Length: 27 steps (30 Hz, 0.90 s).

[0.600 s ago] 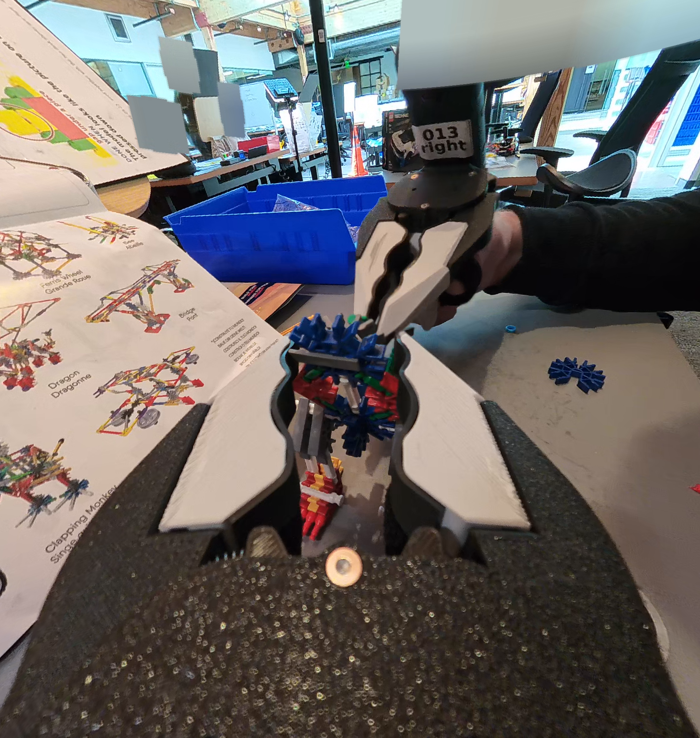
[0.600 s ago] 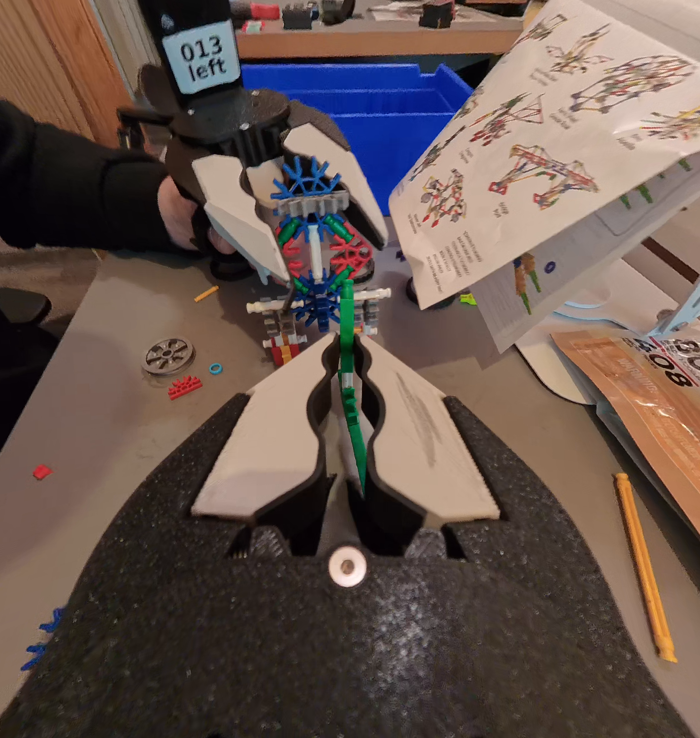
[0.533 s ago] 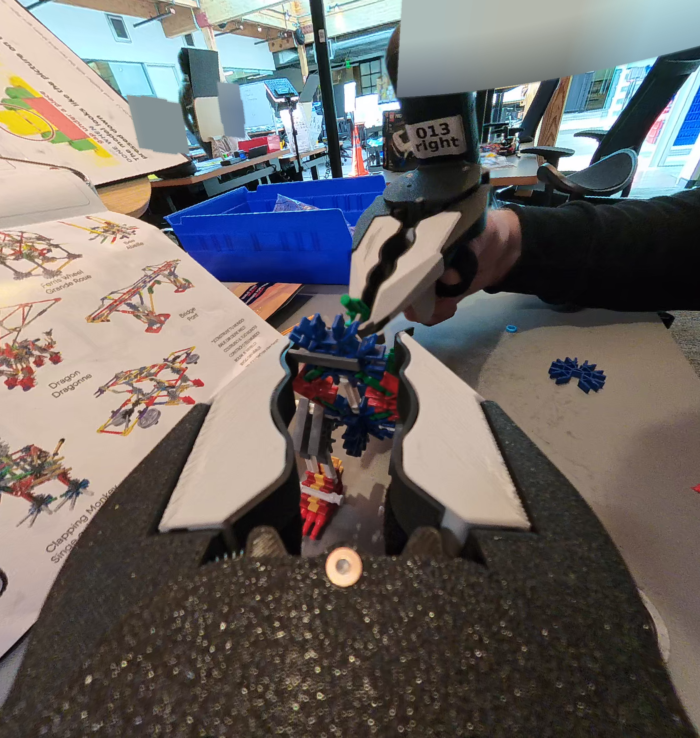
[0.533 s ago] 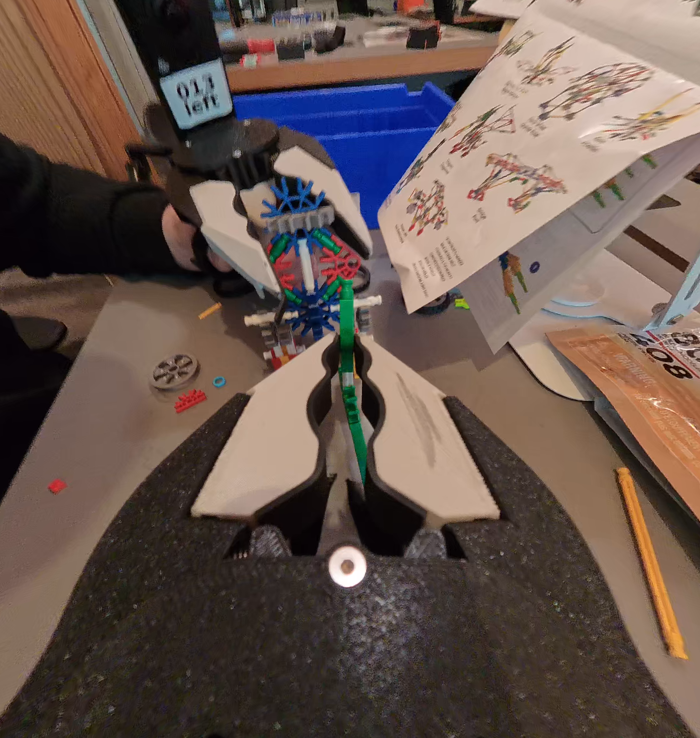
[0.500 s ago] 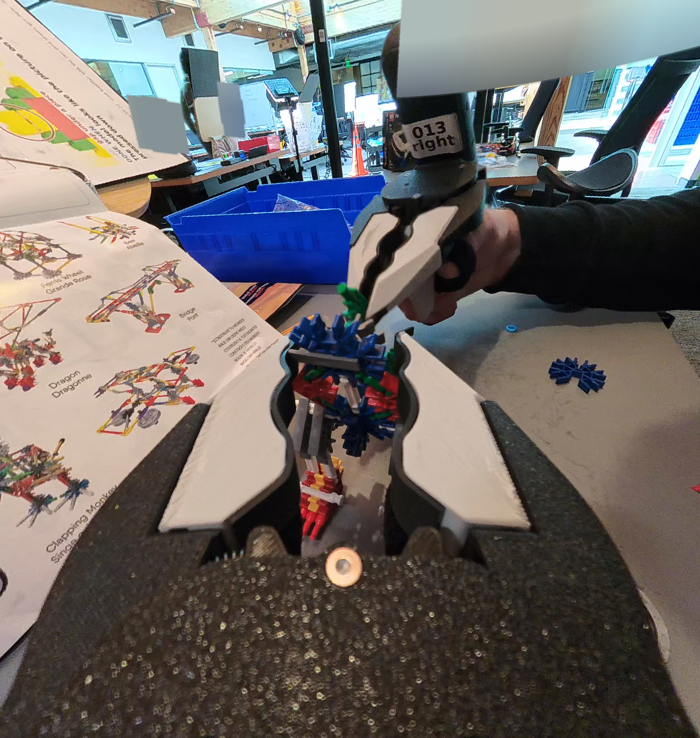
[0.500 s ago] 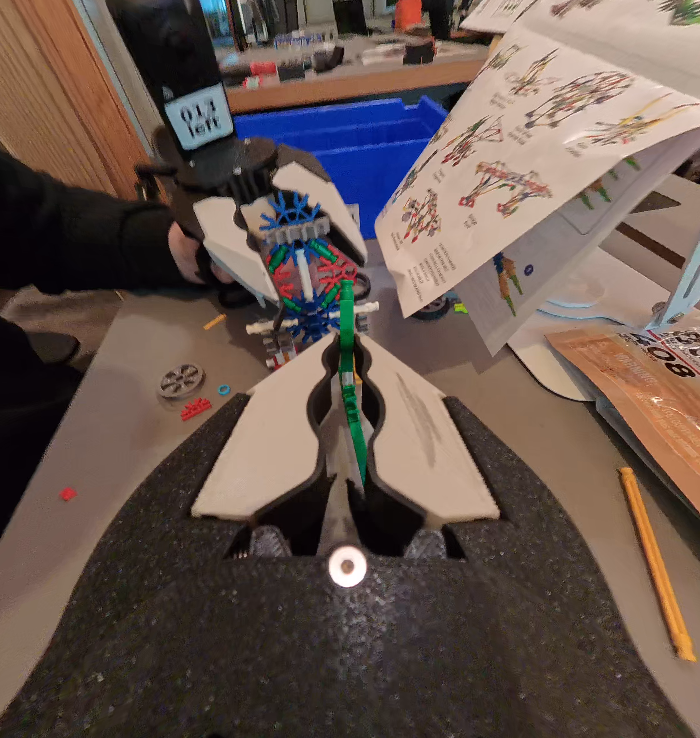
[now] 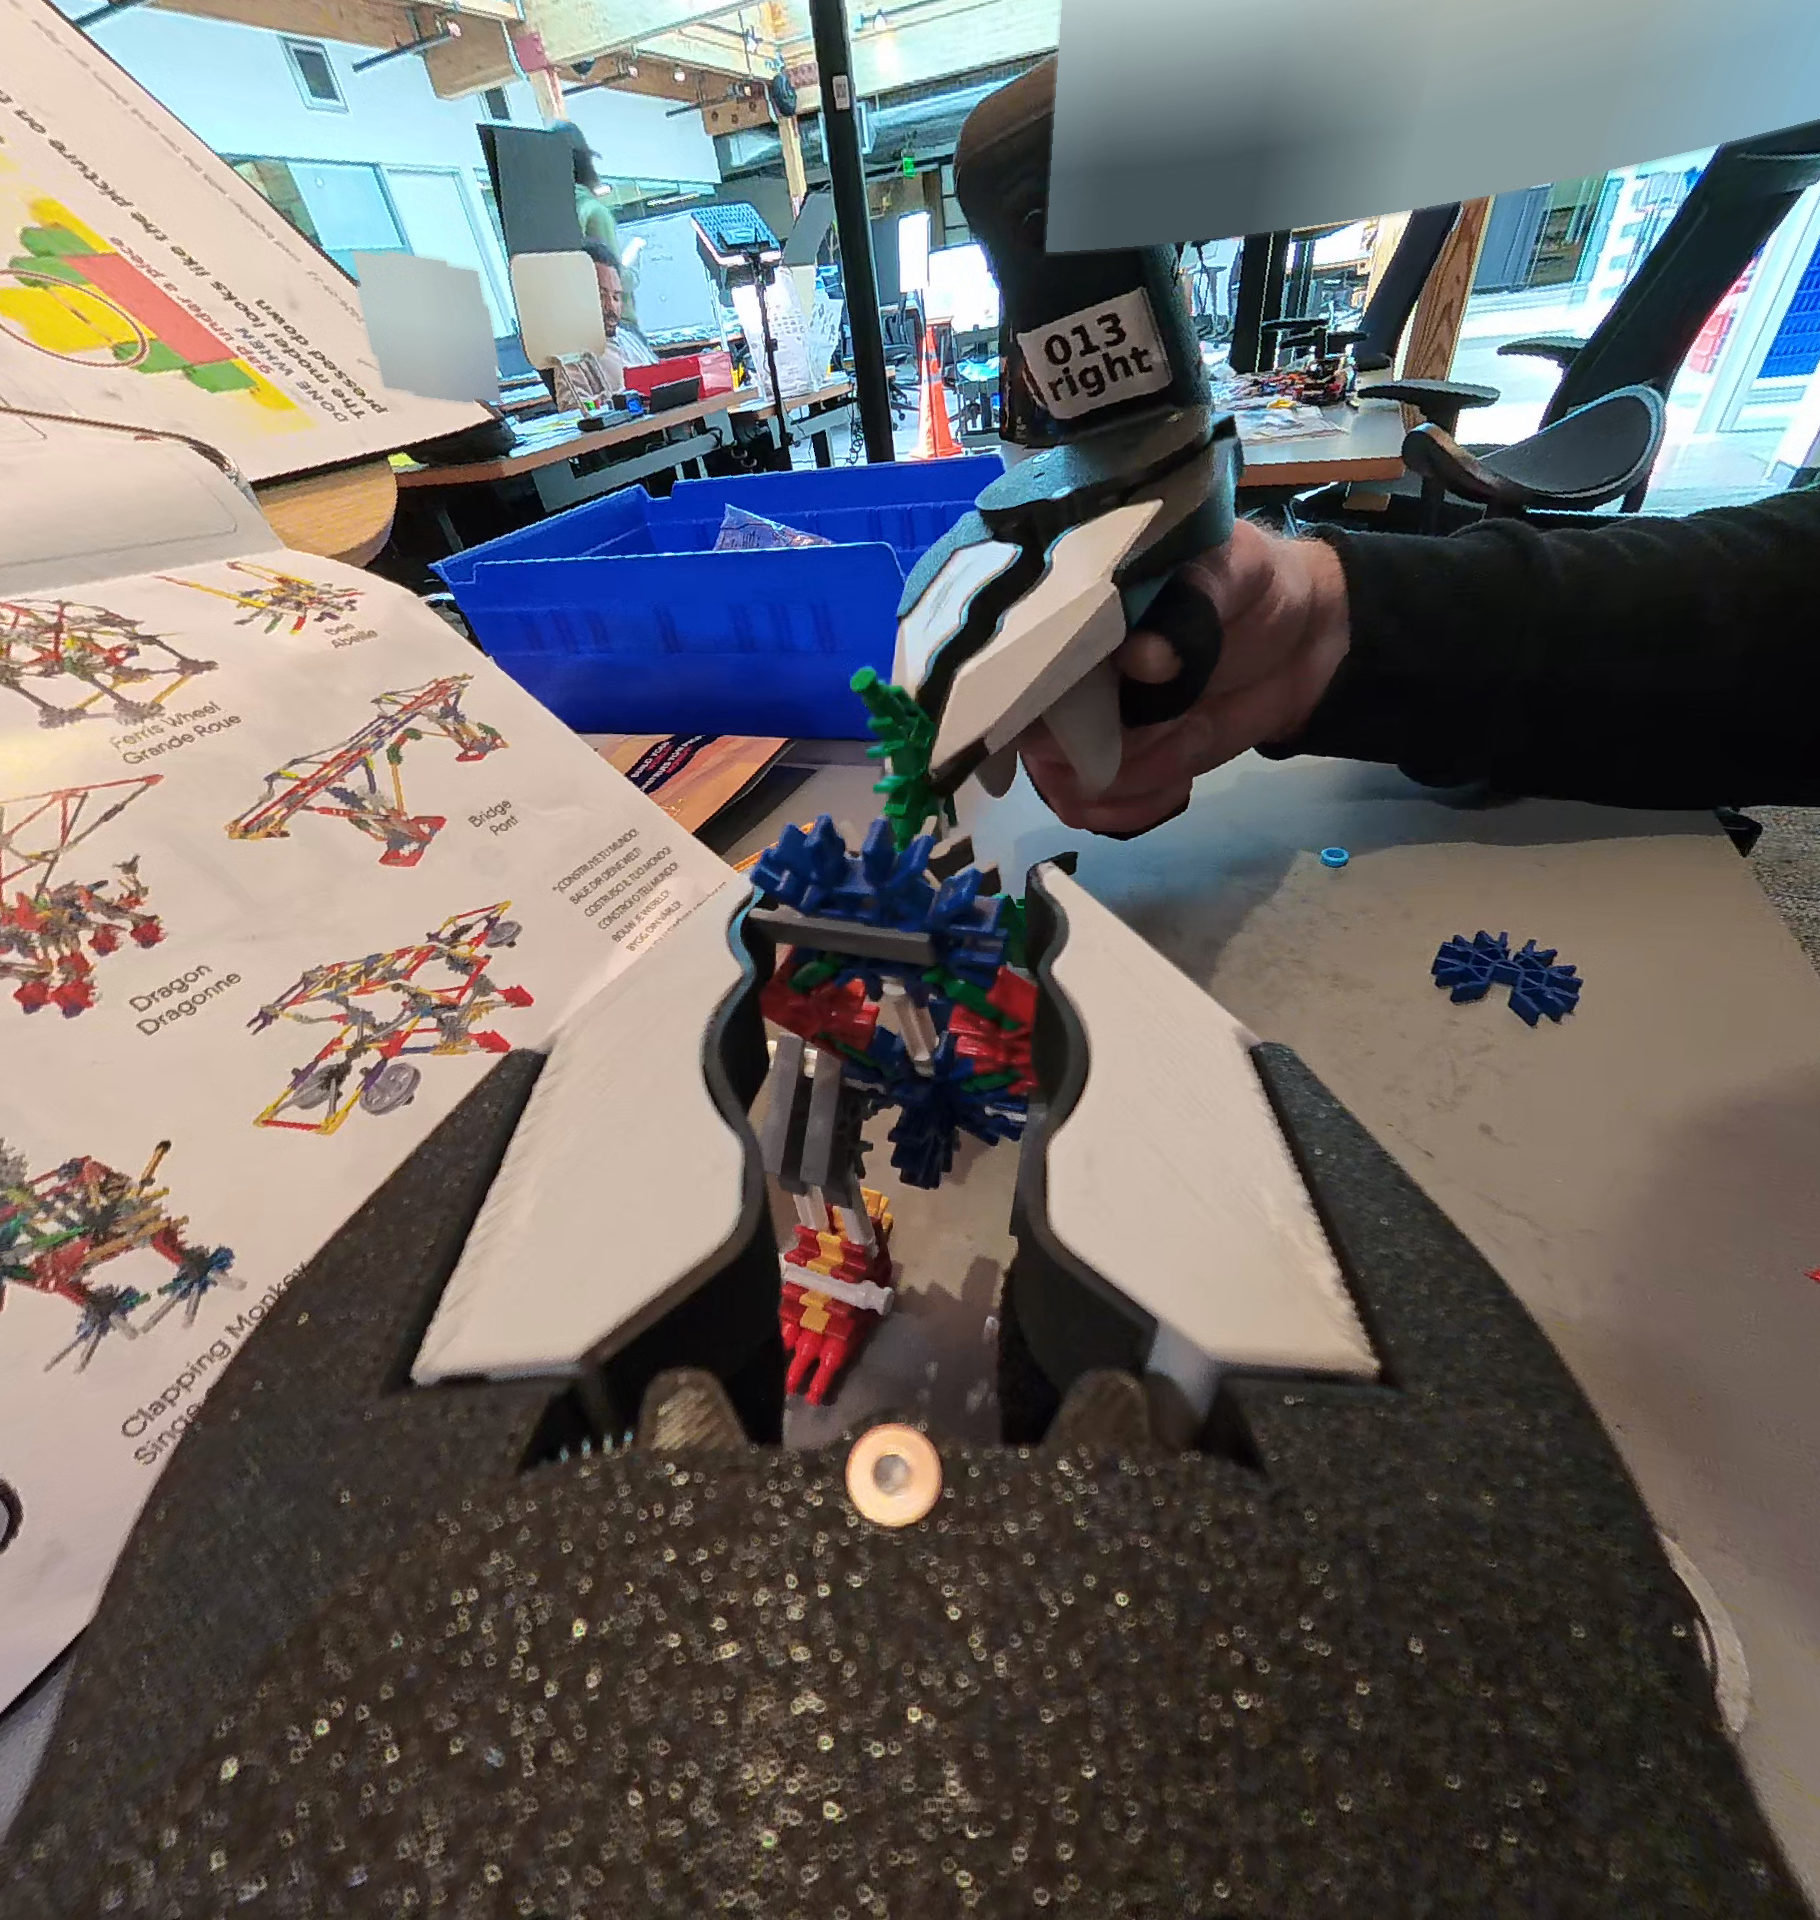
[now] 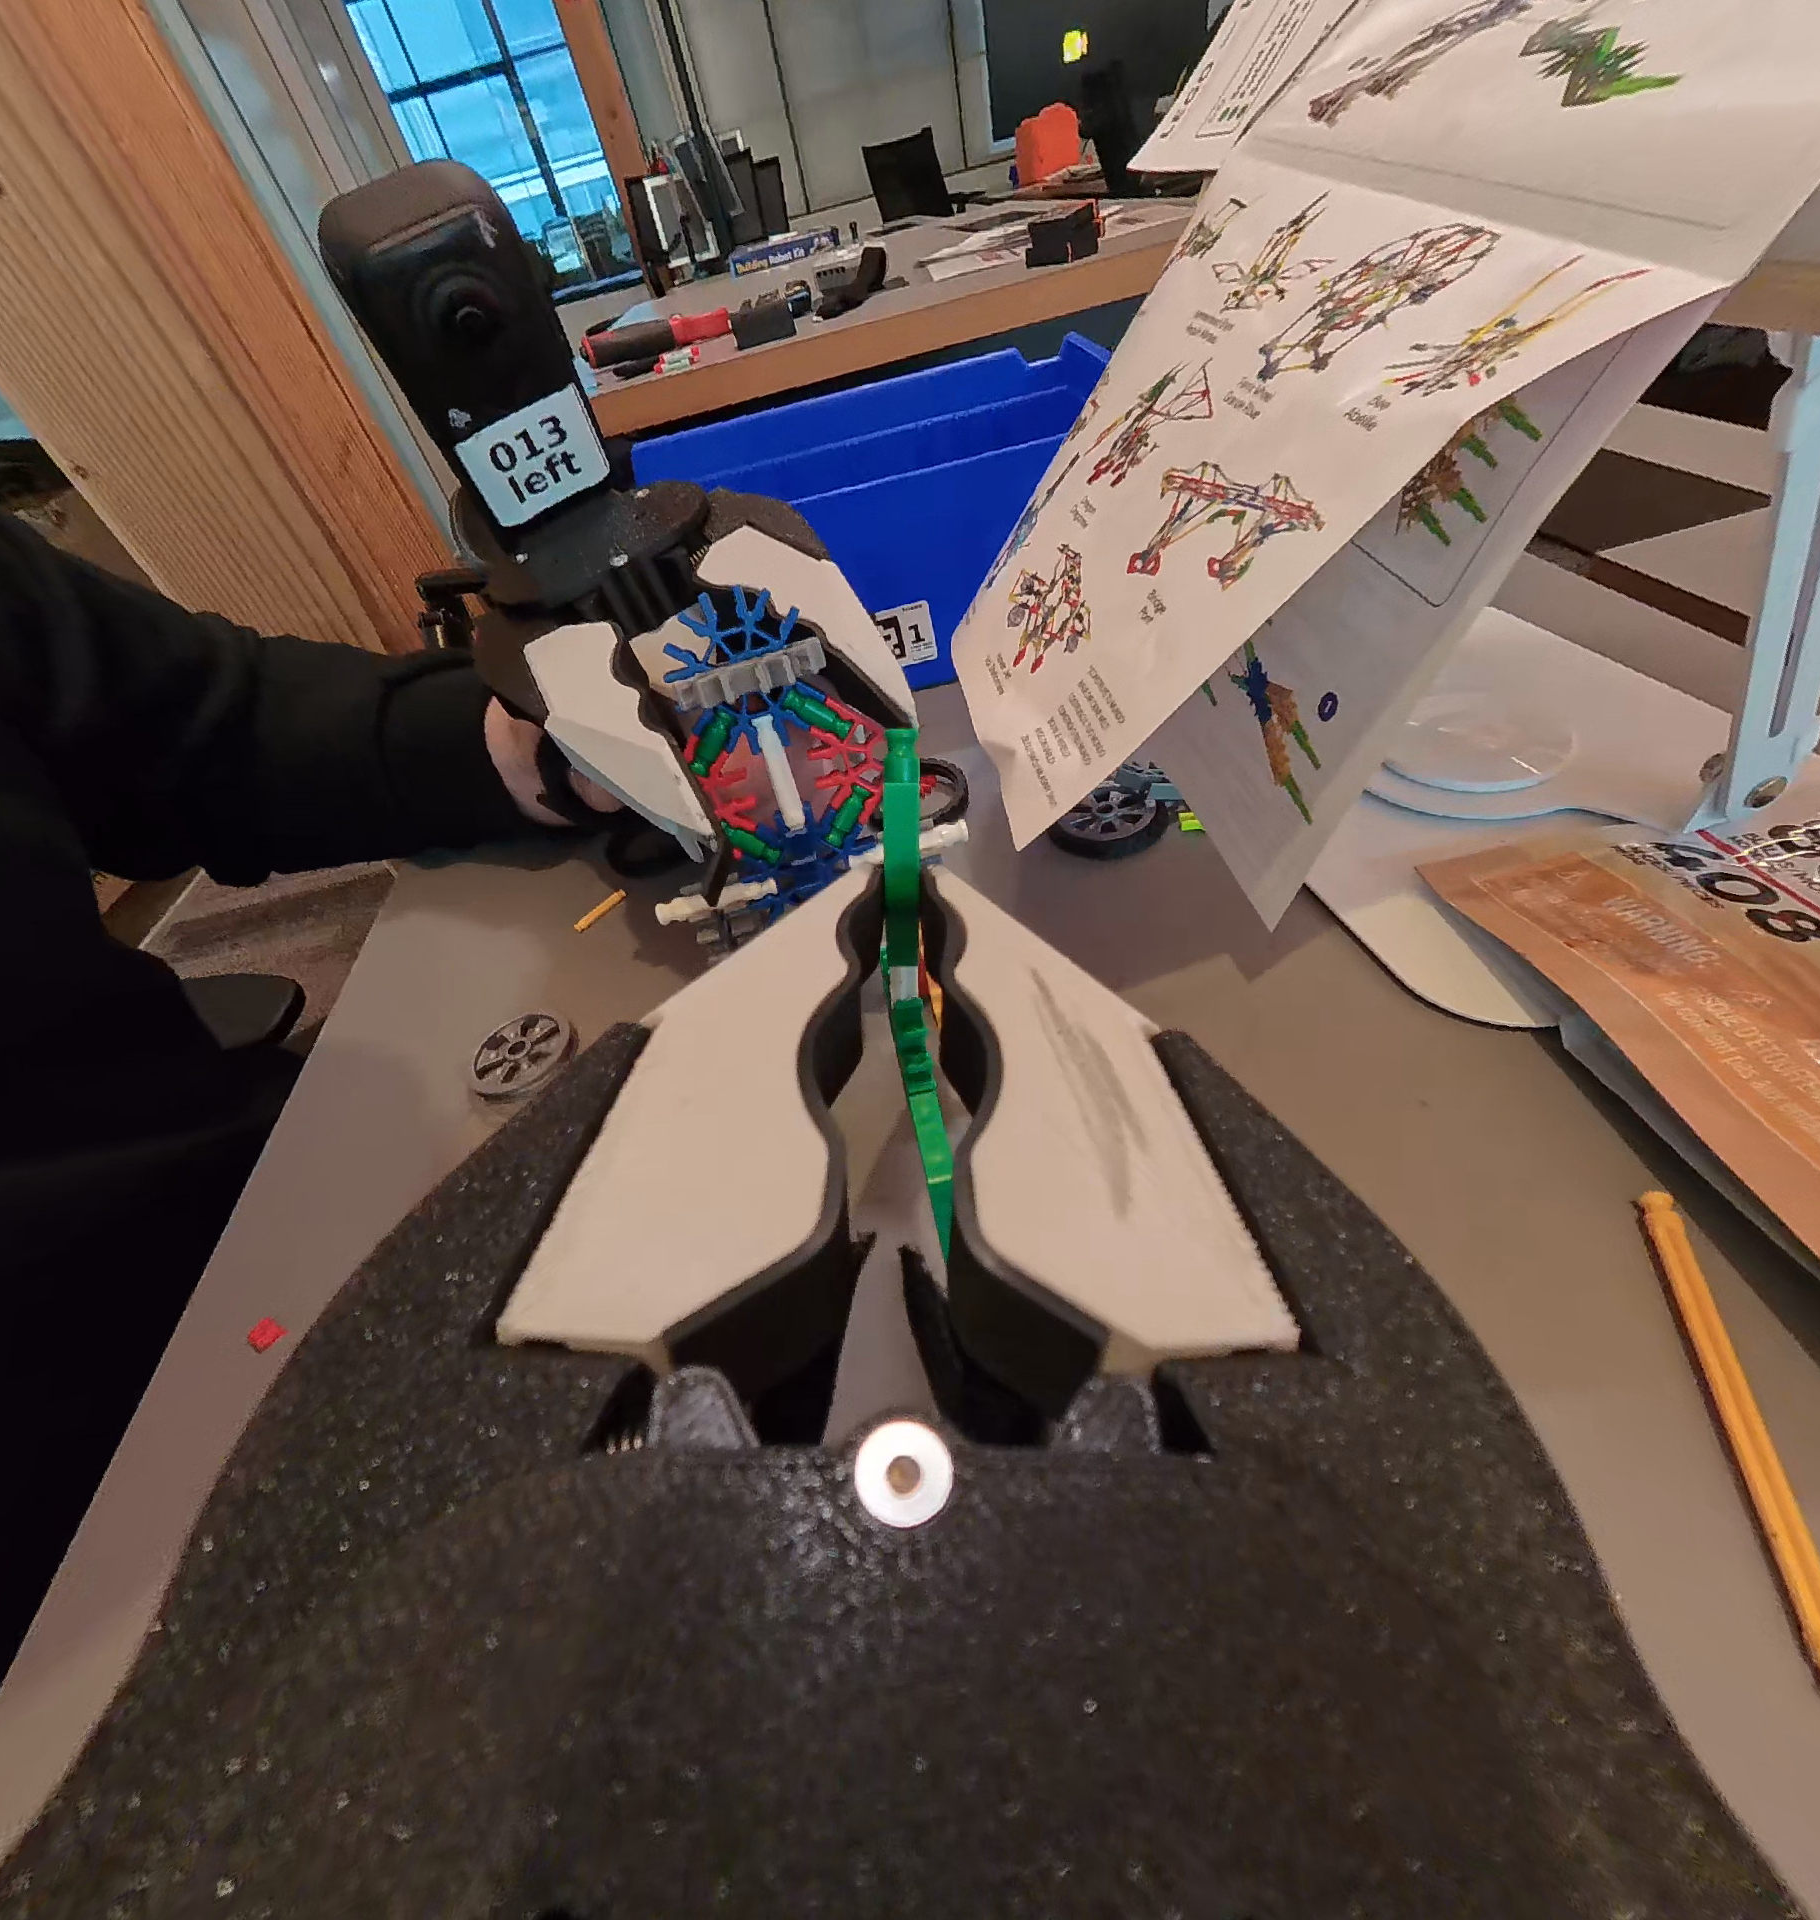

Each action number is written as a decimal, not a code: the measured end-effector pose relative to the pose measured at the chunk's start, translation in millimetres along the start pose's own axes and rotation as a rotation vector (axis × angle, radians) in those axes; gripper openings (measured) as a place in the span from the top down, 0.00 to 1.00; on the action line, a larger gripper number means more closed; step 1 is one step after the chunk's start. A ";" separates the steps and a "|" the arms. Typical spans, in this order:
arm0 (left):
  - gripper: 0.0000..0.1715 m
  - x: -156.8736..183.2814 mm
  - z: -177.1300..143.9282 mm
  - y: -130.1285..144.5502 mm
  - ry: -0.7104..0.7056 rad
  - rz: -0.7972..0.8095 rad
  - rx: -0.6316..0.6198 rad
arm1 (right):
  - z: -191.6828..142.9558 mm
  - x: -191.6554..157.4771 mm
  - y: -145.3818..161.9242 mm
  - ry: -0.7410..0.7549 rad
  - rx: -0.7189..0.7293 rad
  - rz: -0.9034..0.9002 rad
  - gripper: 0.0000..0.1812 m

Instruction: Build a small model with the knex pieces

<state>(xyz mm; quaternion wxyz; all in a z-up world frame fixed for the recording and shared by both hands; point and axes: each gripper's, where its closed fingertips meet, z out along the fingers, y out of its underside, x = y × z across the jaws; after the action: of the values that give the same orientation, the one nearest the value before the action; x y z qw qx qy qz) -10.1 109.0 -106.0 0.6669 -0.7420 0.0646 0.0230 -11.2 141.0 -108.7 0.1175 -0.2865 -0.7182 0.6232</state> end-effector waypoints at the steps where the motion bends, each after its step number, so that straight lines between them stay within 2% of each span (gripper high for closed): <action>1: 0.74 0.1 0.0 0.1 0.000 0.000 0.000 | 0.7 -0.3 1.3 0.002 -0.007 -0.005 0.97; 27: 0.74 0.2 -0.1 0.1 0.001 0.003 -0.001 | 7.6 -1.8 13.1 0.025 -0.079 -0.066 0.97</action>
<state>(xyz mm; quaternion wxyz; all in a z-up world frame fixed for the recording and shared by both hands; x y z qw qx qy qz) -9.9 108.9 -106.2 0.6664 -0.7423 0.0660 0.0236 -10.3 134.5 -122.5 0.1357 -0.2750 -0.7498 0.5863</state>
